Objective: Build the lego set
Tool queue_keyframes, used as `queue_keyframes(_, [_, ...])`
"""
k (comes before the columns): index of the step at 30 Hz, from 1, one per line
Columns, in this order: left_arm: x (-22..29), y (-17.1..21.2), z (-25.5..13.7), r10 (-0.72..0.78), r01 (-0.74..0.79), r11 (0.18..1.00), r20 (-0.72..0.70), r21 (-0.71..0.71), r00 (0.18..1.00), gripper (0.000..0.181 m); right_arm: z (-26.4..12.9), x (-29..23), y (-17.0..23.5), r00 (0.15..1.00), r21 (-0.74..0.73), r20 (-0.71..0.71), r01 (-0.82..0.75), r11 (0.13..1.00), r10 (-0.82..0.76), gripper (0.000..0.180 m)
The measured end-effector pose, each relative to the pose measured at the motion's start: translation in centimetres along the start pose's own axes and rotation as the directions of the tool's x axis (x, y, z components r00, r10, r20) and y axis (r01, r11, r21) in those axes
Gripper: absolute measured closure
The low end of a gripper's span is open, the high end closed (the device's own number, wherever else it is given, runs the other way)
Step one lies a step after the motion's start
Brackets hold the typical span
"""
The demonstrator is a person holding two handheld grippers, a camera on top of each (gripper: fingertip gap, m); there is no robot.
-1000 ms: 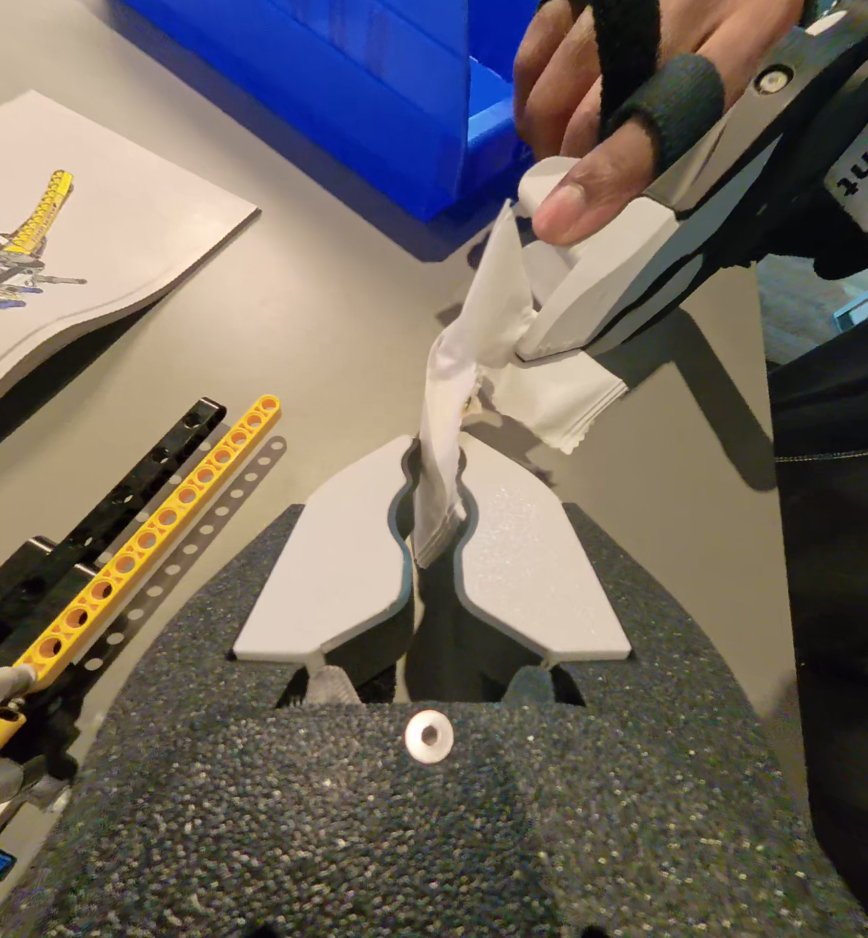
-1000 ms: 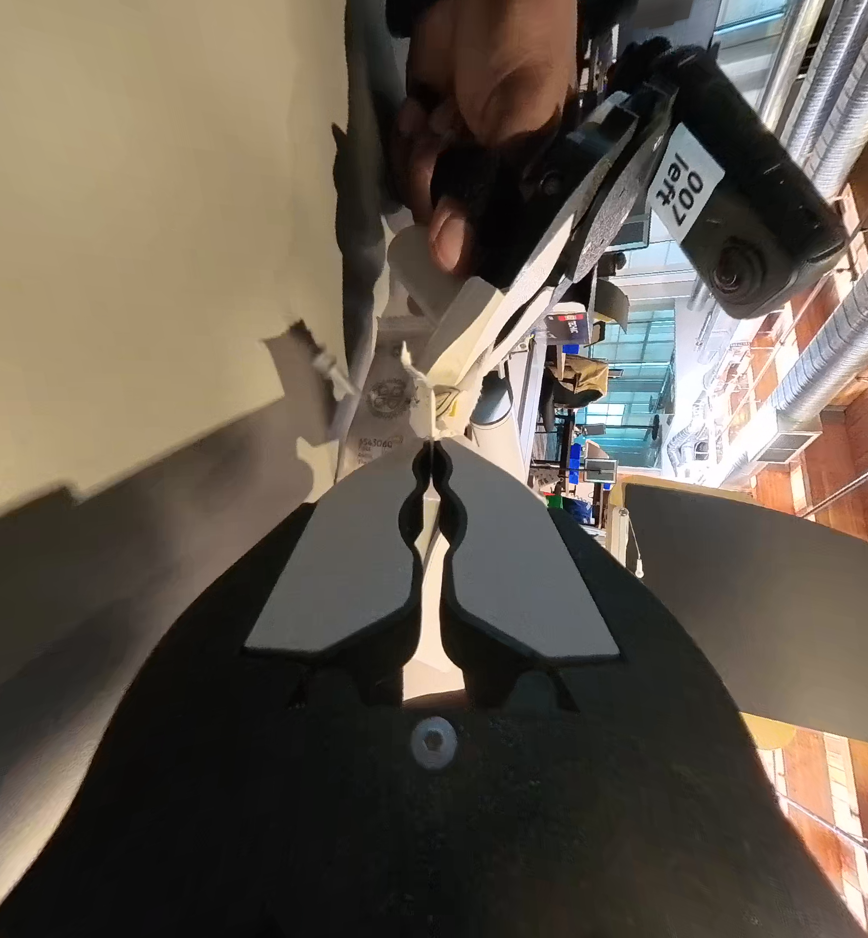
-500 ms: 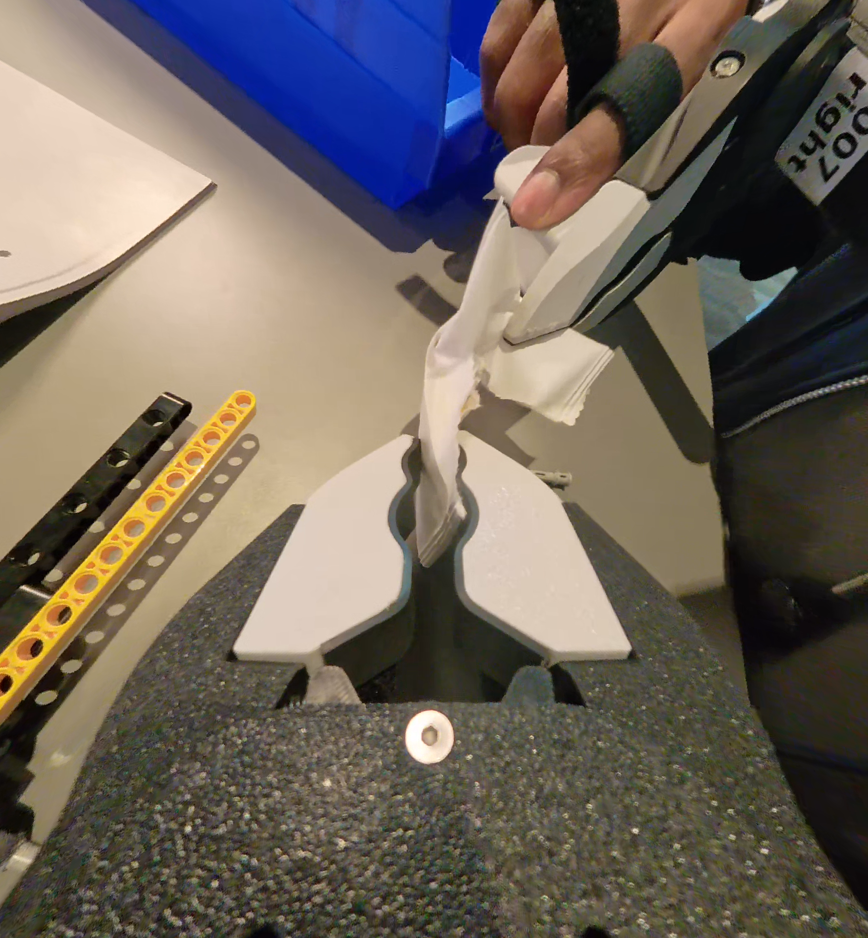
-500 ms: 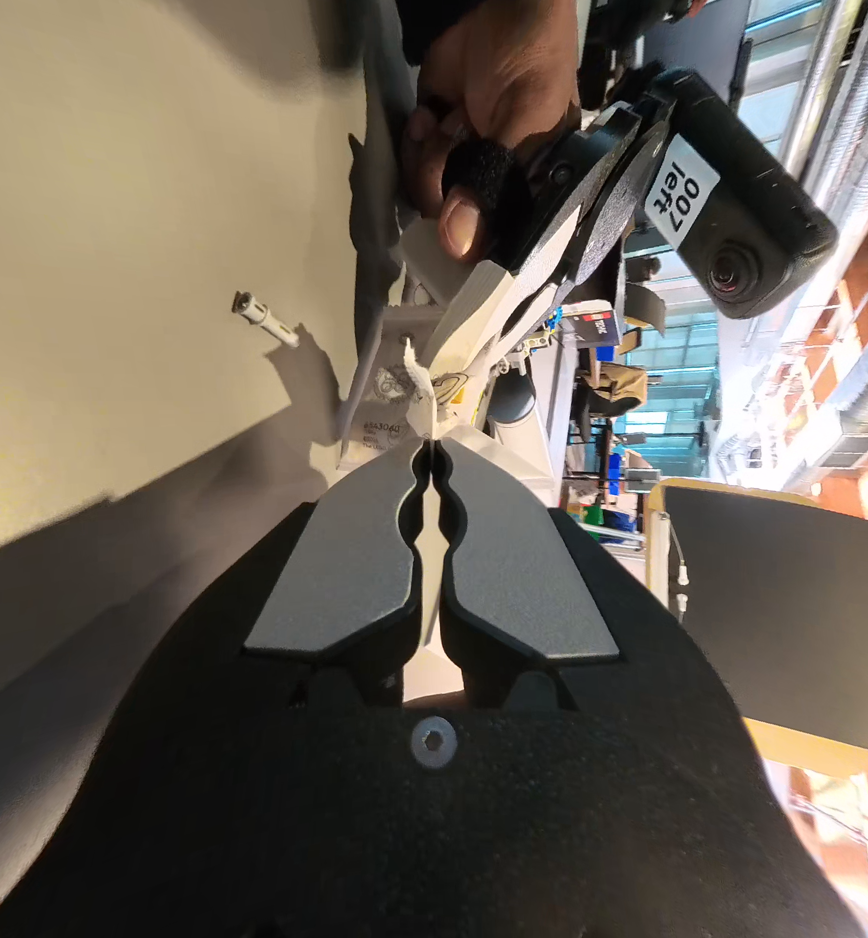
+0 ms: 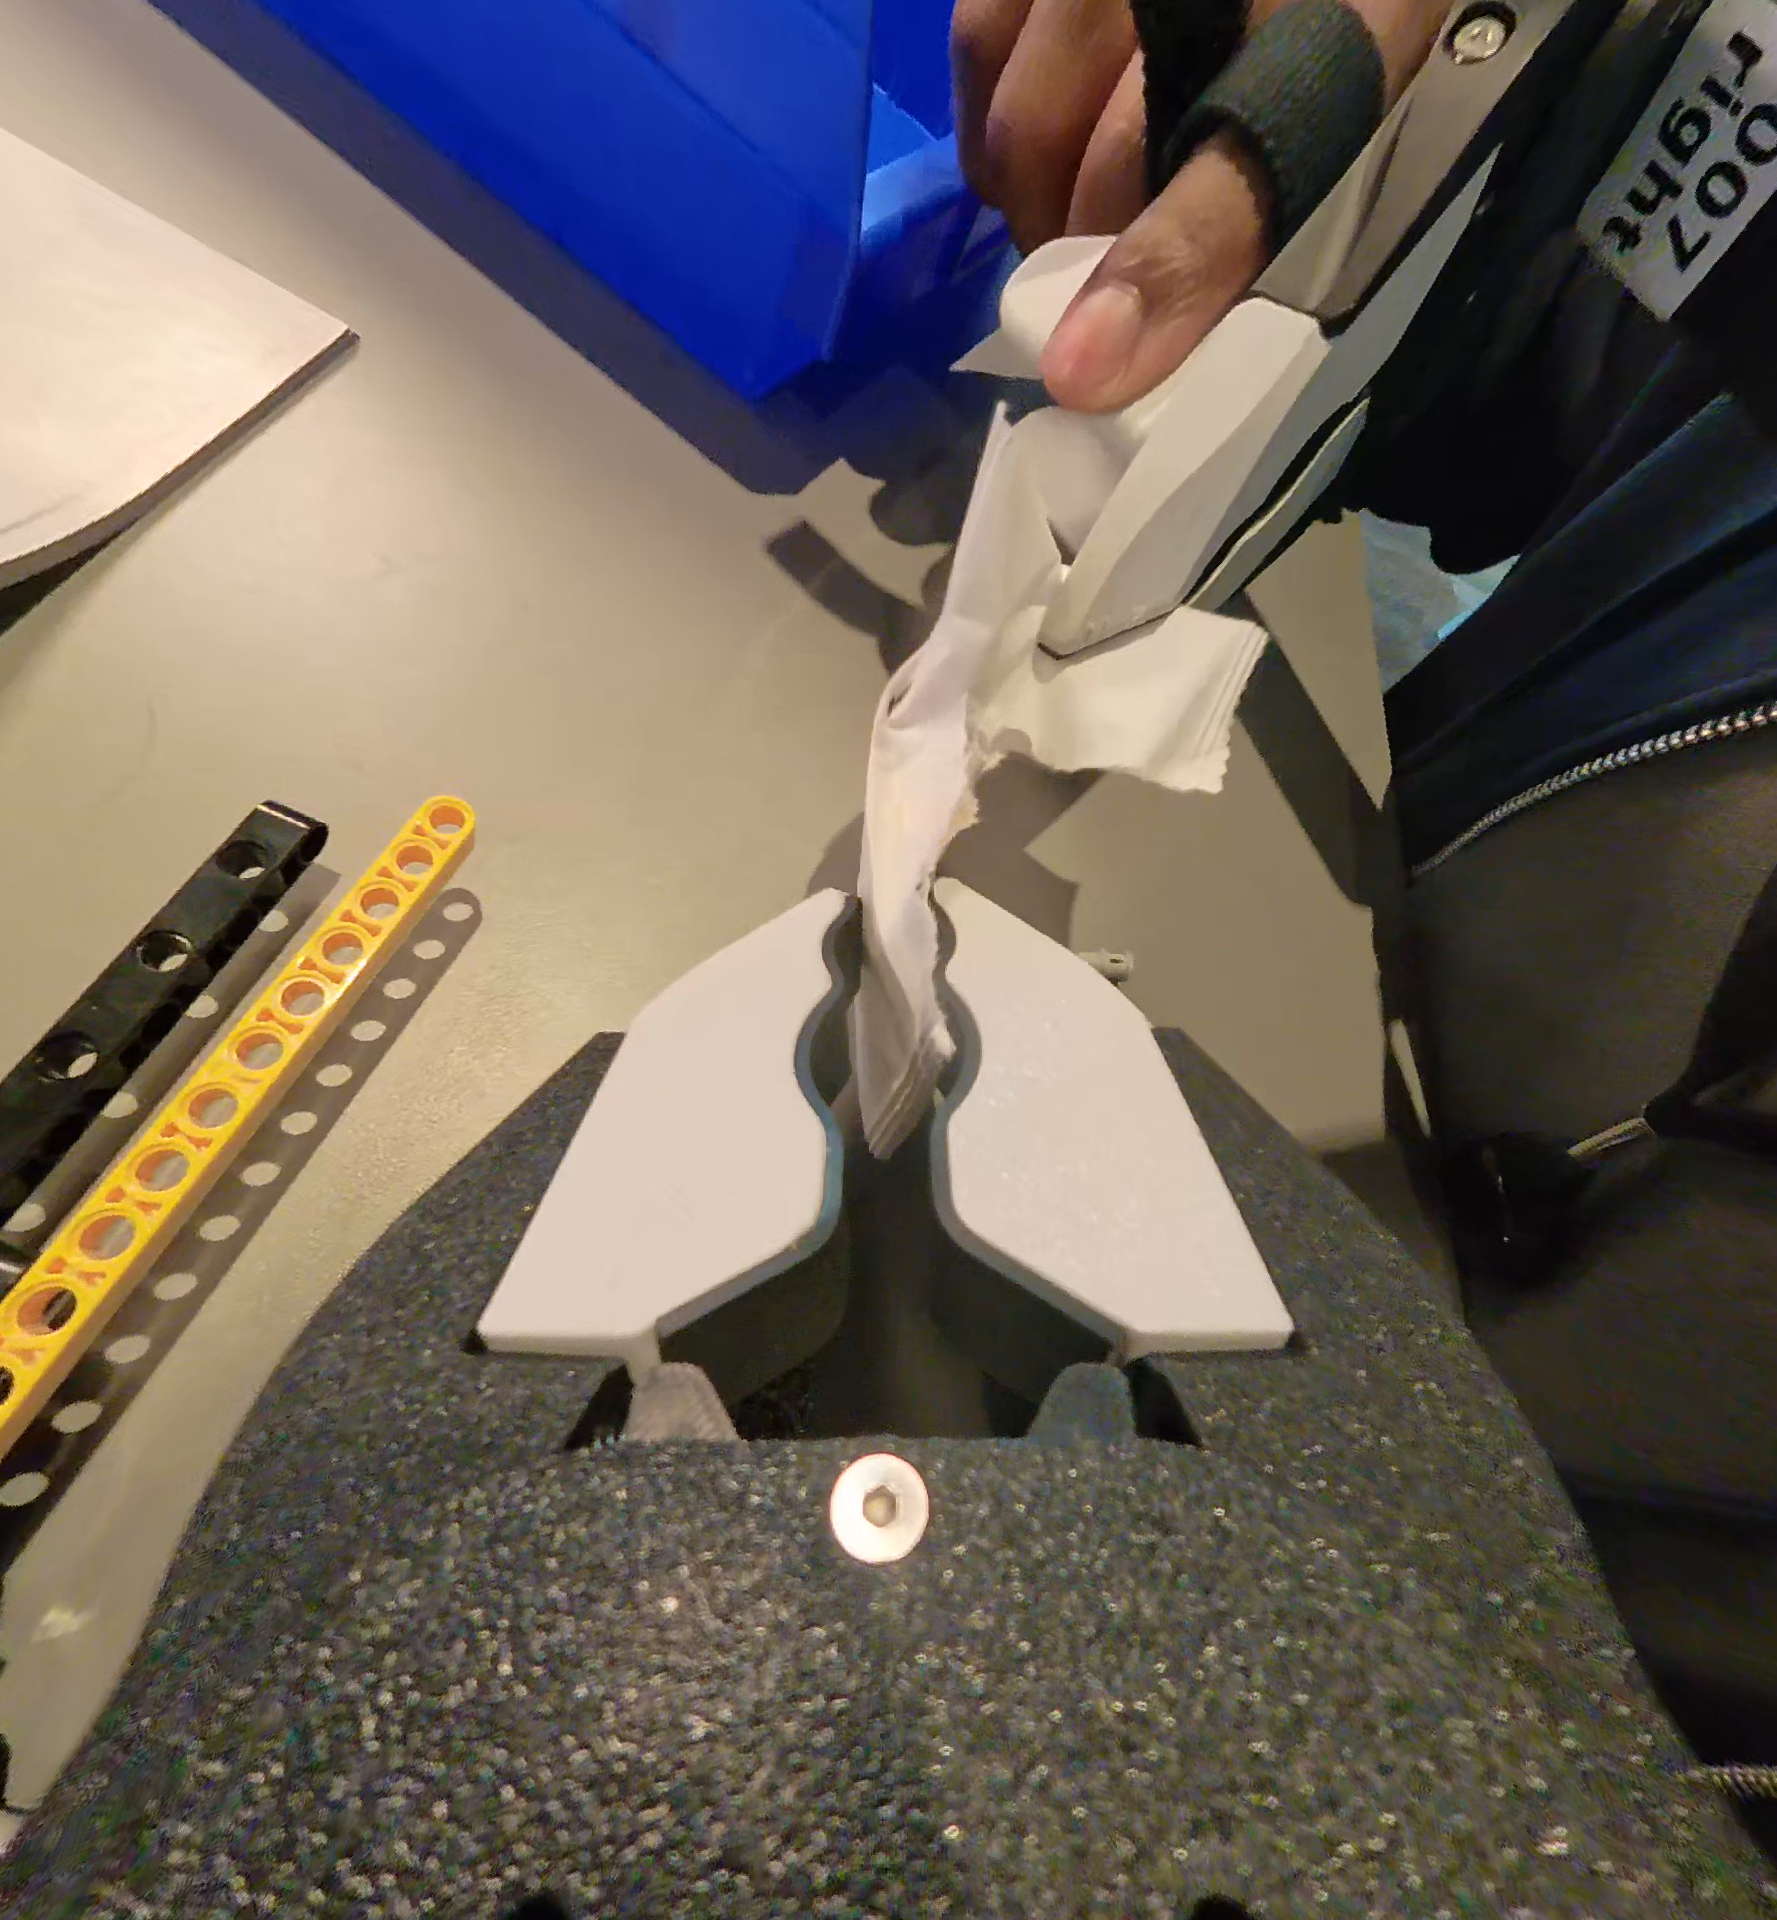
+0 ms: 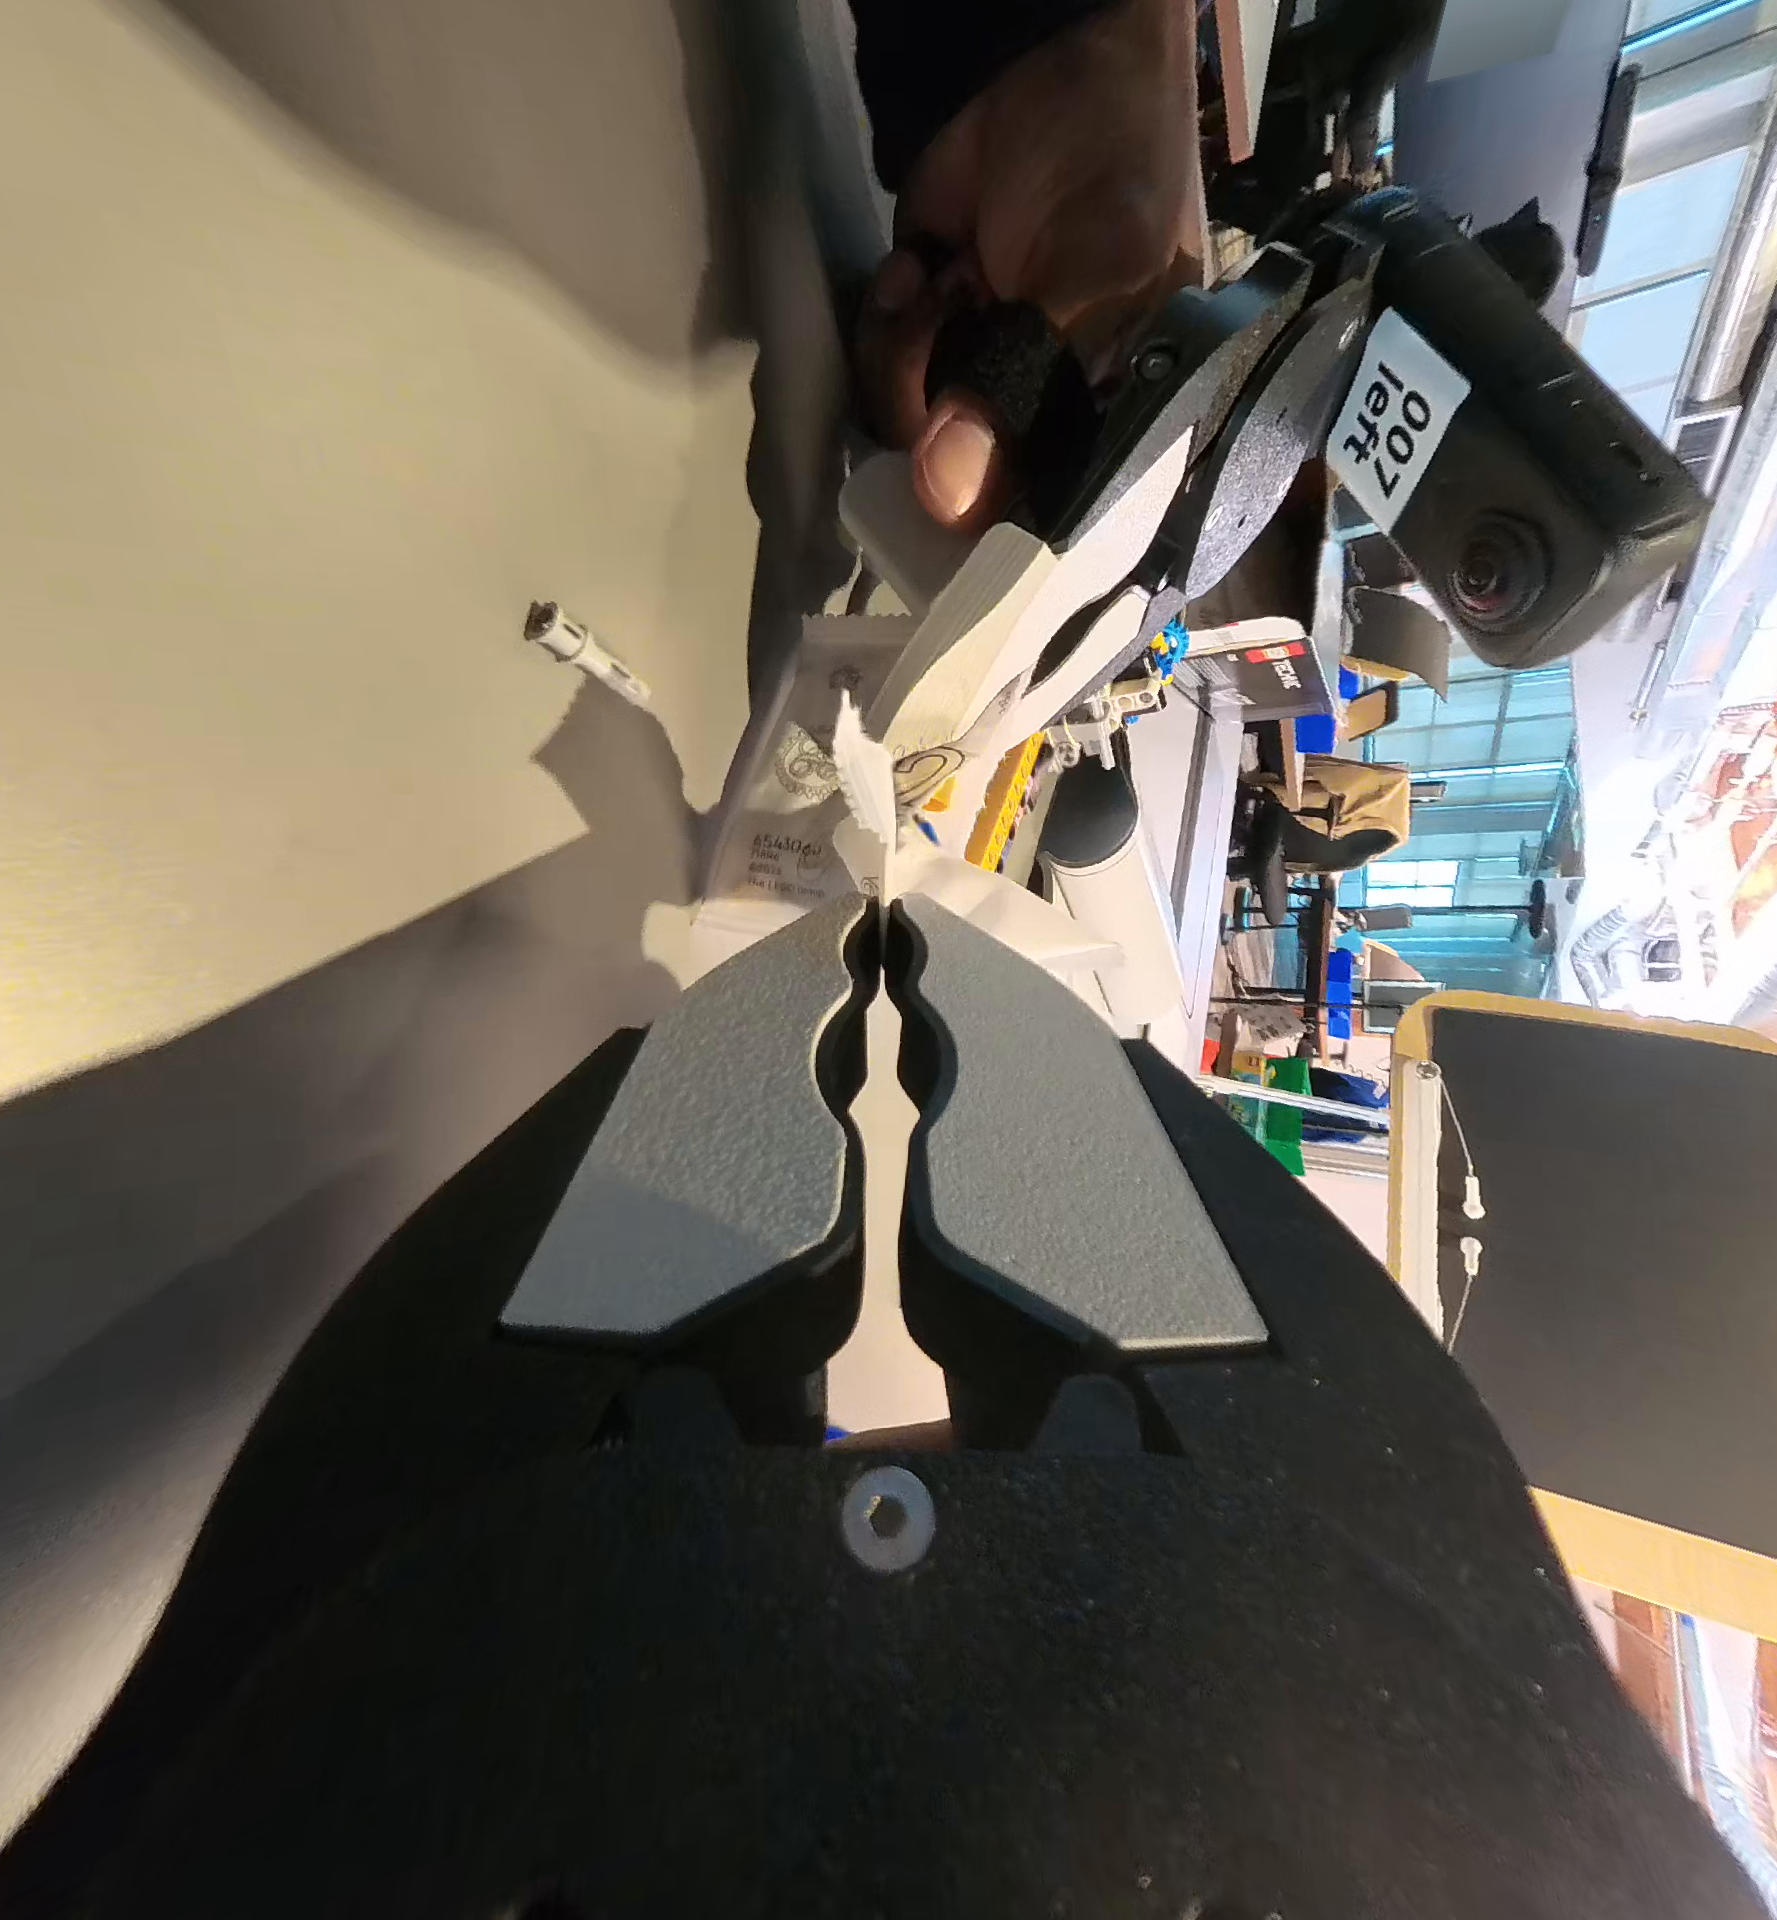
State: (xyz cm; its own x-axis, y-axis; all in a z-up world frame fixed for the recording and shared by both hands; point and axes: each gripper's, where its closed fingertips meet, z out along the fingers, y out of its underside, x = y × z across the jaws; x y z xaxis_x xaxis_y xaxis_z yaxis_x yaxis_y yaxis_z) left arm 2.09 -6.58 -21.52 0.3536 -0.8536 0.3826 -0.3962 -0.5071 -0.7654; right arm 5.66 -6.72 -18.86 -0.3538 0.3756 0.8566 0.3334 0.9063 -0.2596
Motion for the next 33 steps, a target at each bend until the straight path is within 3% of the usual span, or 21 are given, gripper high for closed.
queue_keyframes(33, [-0.5,0.5,0.1,-0.099,0.097,0.994,-0.039,-0.058,0.994,0.171,-1.5,-0.2,1.8,0.994,-0.005,0.057,-0.091,0.996,0.091,0.180])
